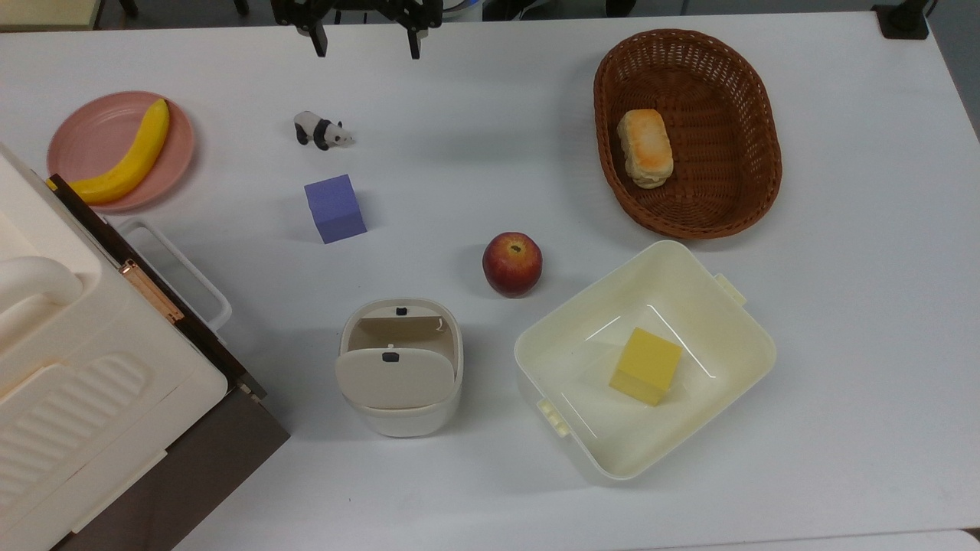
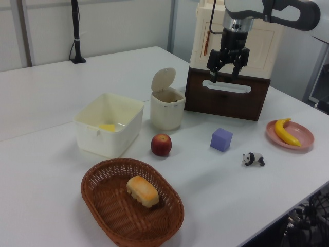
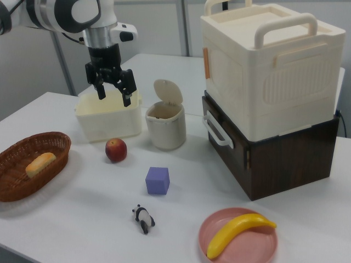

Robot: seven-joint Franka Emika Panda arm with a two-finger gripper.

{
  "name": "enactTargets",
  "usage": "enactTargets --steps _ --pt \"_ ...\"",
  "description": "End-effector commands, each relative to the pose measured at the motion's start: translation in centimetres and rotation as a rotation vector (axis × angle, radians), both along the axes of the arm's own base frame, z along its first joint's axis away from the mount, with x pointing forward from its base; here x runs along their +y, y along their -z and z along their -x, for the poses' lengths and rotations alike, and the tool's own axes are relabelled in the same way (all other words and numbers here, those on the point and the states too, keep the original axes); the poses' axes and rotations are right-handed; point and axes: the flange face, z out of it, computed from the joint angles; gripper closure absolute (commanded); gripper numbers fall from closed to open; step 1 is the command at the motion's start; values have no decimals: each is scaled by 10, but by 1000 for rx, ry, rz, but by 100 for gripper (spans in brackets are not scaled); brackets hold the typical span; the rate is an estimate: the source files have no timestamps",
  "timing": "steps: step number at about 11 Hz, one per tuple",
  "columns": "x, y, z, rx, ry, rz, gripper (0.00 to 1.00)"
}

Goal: Close the trash can
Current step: 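Move the gripper over the cream trash can's raised lid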

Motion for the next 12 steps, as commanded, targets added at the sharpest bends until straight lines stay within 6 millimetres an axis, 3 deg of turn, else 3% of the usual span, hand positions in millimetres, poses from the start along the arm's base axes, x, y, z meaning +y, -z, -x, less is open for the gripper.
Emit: enactTargets --steps 1,2,3,6,8,10,12 --pt "-3 -4 -5 -33 2 3 18" --pt "-8 -12 -14 -126 -1 11 68" --pt "-24 -16 -20 -187 -15 24 100" --pt "-20 -27 -33 -311 -43 41 100" --pt "-3 -12 -59 -384 -65 46 100" --pt "30 13 -91 -457 -138 72 100" --pt "39 27 -116 -542 -157 70 100"
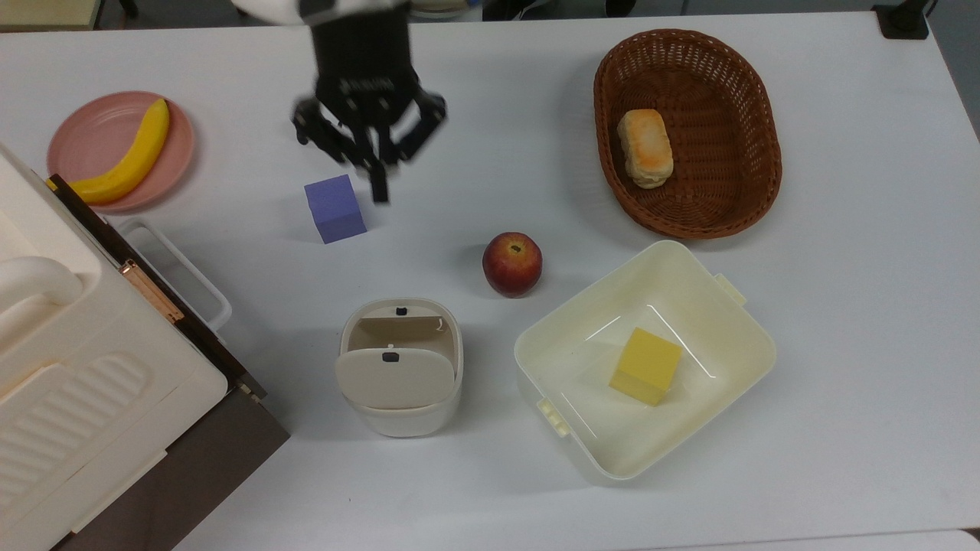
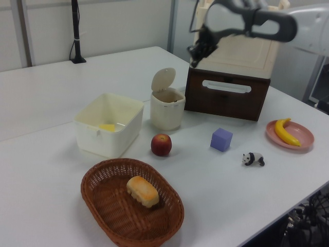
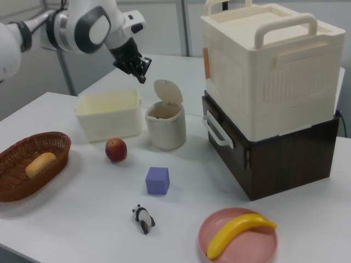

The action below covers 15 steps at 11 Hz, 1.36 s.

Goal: Close the trash can
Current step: 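Move the gripper over the cream trash can's raised lid, then lower the gripper and push the hinged lid down onto the can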

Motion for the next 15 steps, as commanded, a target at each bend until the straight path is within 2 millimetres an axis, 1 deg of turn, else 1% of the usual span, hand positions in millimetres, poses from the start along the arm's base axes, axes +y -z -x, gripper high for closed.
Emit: enactTargets --steps 1,3,4,5,6,8,9,11,12,13,14,15 --pt "6 5 -42 -148 -23 9 100" --pt "0 -9 -56 -237 -13 8 100" --pt "-2 -15 -57 -275 -12 9 100" --pt "-4 -11 -62 -304 -7 8 100" --pt "-5 -11 -65 -347 -5 6 100" --pt "-5 8 -76 -380 -9 5 100" --pt "-4 11 -77 -381 -10 4 100" --pt "-3 24 -82 -363 -12 3 100" --pt "3 35 -85 -349 -20 2 100" --pt "3 38 -86 -346 -21 4 100" --pt "-1 39 -86 -344 -13 8 100" --pt "-4 48 -88 -333 -9 13 100"
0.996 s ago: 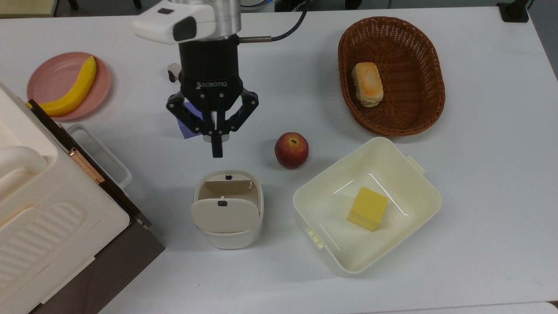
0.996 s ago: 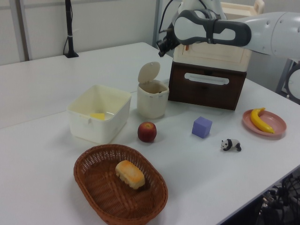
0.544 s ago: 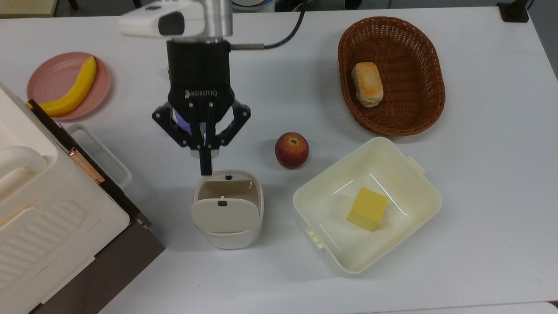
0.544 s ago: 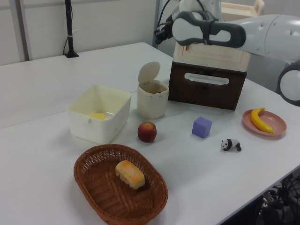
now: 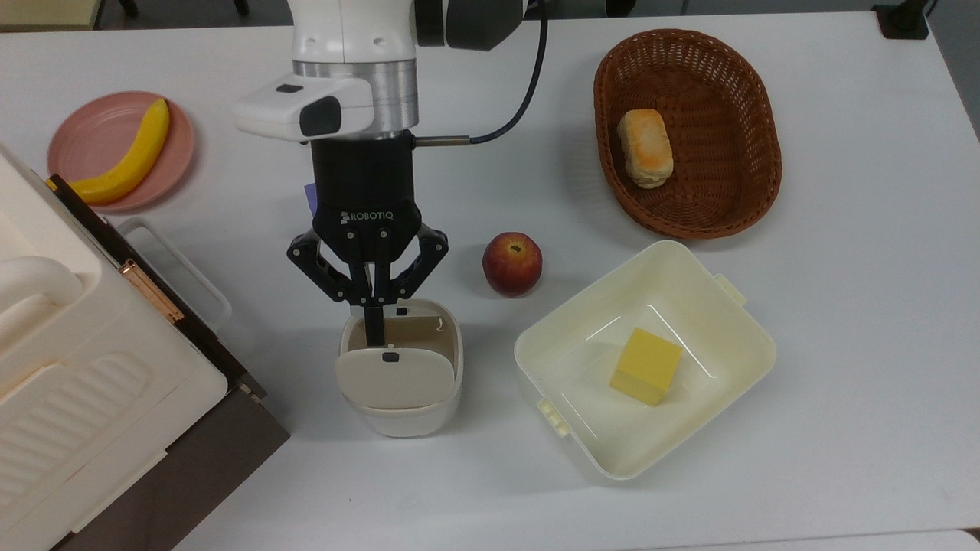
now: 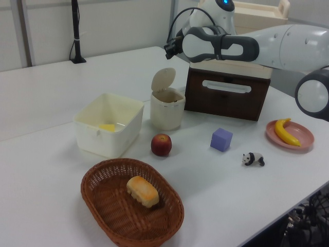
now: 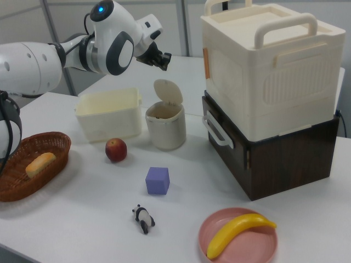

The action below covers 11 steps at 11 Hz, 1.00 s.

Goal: Close the trash can
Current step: 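Lower the gripper and push the hinged lid down onto the can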

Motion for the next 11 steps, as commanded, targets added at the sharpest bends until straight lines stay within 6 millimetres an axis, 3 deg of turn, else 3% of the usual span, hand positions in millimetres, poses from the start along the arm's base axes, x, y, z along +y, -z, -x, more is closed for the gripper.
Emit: enactTargets --steps 1,5,11 --pt "-6 11 -7 1 1 33 100" --pt "-7 33 -12 31 1 36 100" --pt "-14 35 -11 35 8 38 100"
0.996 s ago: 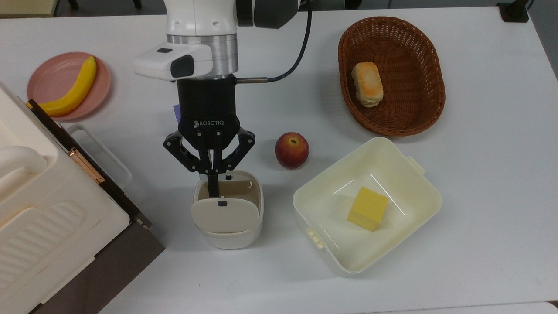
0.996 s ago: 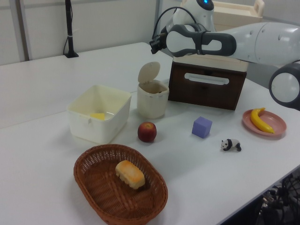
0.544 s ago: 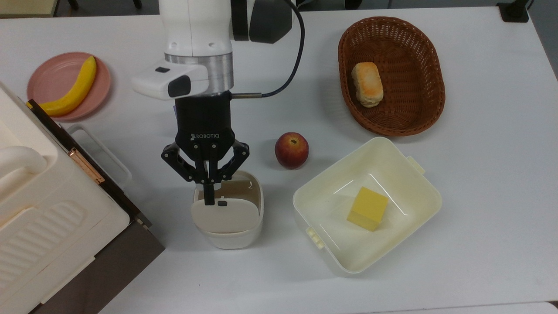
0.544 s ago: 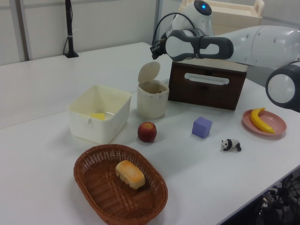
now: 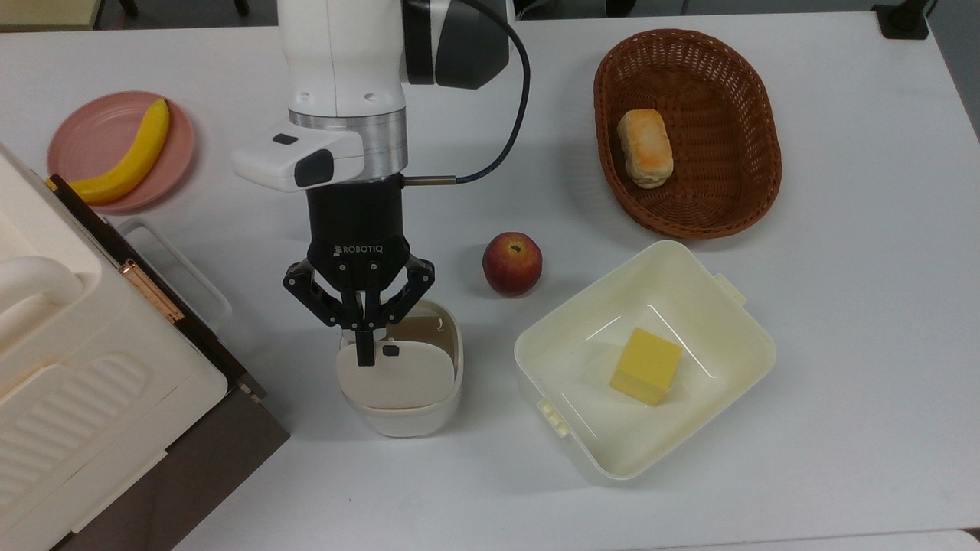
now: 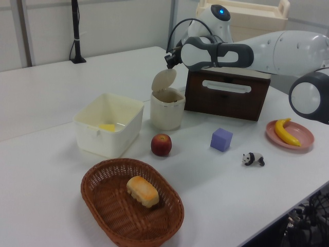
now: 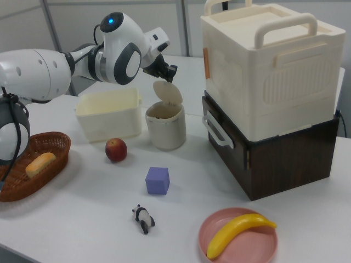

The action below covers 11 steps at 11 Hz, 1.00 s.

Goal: Close the trash can
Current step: 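Lower the gripper and push the hinged lid down onto the can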

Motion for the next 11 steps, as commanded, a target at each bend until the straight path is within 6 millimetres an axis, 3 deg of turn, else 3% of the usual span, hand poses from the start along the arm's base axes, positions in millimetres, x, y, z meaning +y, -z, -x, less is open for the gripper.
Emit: enactTargets --steps 1,11 --pt "-6 0 0 -7 -6 33 100" --pt "1 26 26 77 -23 36 100"
